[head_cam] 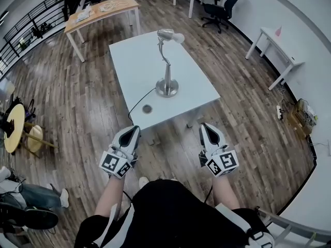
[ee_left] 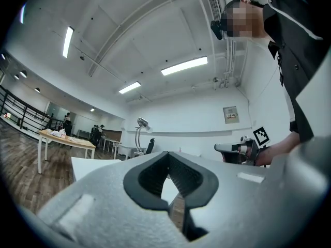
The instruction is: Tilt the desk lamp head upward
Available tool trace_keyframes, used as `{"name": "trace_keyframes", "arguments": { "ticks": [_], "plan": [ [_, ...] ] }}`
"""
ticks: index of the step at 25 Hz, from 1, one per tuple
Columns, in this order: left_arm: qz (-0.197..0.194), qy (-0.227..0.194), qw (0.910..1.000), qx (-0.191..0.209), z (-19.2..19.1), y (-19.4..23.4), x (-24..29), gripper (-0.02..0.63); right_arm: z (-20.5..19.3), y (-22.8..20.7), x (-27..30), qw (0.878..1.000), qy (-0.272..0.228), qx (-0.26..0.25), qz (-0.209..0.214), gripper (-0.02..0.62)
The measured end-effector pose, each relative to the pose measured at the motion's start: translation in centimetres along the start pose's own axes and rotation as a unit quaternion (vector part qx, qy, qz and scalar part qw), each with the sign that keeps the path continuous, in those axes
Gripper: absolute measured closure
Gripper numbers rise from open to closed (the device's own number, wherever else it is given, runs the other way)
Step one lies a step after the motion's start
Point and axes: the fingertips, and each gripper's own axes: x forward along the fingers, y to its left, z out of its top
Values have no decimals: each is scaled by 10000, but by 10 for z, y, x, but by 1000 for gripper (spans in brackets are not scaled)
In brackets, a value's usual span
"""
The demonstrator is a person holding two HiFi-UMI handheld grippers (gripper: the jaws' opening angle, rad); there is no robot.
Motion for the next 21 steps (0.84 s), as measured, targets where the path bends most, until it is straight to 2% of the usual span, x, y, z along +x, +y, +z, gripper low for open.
{"name": "trace_keyframes", "arguments": {
  "ticks": [6, 21],
  "plan": [
    [-10, 114, 9999, -14, -1, 17, -18, 606, -3, 23, 19, 9999, 9, 31, 95, 592],
    [-112, 12, 9999, -16, 6, 42, -36, 606, 4, 46, 34, 9999, -50, -87, 48, 592]
  ]
}}
